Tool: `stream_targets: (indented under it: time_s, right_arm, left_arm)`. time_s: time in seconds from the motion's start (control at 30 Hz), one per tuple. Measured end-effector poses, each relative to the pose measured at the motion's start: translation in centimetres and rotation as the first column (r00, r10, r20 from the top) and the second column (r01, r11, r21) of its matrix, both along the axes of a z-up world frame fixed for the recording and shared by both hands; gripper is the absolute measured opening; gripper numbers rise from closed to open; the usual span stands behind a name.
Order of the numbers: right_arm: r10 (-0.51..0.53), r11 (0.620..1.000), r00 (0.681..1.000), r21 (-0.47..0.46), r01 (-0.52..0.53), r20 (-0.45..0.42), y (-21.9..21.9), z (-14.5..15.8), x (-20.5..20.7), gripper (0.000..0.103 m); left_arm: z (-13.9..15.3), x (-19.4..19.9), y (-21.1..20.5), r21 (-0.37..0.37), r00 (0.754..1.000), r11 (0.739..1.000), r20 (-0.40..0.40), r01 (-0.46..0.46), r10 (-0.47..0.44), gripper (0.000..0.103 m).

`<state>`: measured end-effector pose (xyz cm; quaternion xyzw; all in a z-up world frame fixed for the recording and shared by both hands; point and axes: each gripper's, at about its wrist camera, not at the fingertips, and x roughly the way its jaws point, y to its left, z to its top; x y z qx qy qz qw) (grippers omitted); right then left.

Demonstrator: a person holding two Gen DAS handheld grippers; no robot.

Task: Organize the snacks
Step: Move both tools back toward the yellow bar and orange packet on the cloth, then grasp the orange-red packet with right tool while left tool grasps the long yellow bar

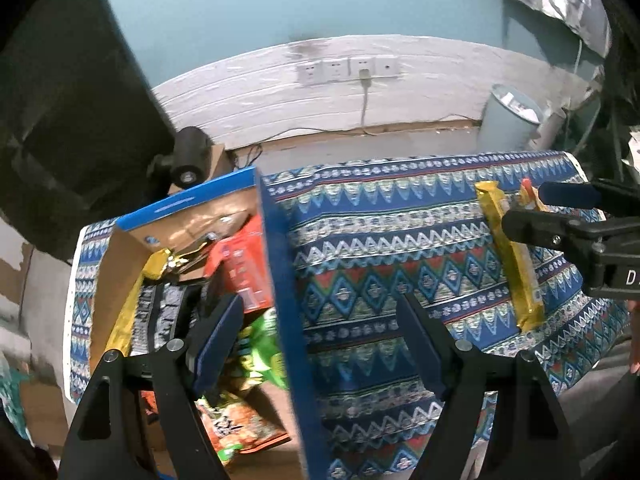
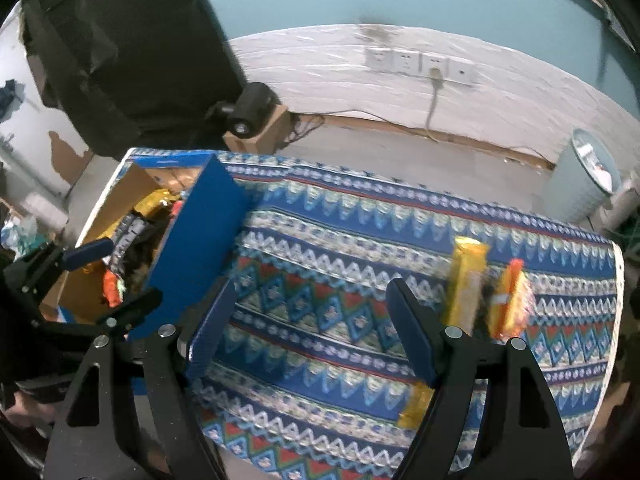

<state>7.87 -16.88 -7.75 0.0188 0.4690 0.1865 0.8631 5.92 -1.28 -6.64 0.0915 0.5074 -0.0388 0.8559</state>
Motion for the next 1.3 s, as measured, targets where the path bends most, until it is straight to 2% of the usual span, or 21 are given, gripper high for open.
stream_targets:
  time_s: [0.4,0.6,0.77,1.07,1.2,1.3]
  right_arm:
    - [-0.119,0.993,0.993,-0.018,0.119,-0.018,-7.4,-1.7,-1.2,0.078]
    - [-0.164,0.985,0.986,-0.063,0.162,-0.037,-10.7,-2.9,-0.9,0.079]
    - [-0.194,0.979,0.976,-0.081,0.187,-0.099,-13.0,-4.4,1.0,0.079]
    - [-0.193,0.977,0.953,-0.132,0.166,-0.232,-14.6,-7.7,6.3,0.079]
    - [-0.207,0.969,0.945,-0.184,0.163,-0.254,-14.9,-9.6,7.9,0.079]
    - [-0.214,0.969,0.940,-0.181,0.170,-0.264,-15.4,-10.6,8.4,0.079]
  left_arm:
    - [-2.0,0.9,-6.6,0.038,0.995,0.995,-0.046,0.091,-0.089,0.080]
    - [-3.4,2.0,-8.9,0.047,0.990,0.992,-0.078,0.121,-0.117,0.080]
    - [-4.8,3.8,-10.1,0.043,0.988,0.992,-0.101,0.121,-0.116,0.080]
    - [-7.9,8.0,-12.5,-0.034,0.981,0.995,-0.171,0.092,-0.096,0.080]
    - [-9.0,9.5,-13.3,-0.050,0.979,0.995,-0.183,0.081,-0.088,0.080]
    - [-9.7,10.4,-13.6,-0.059,0.978,0.996,-0.190,0.071,-0.081,0.080]
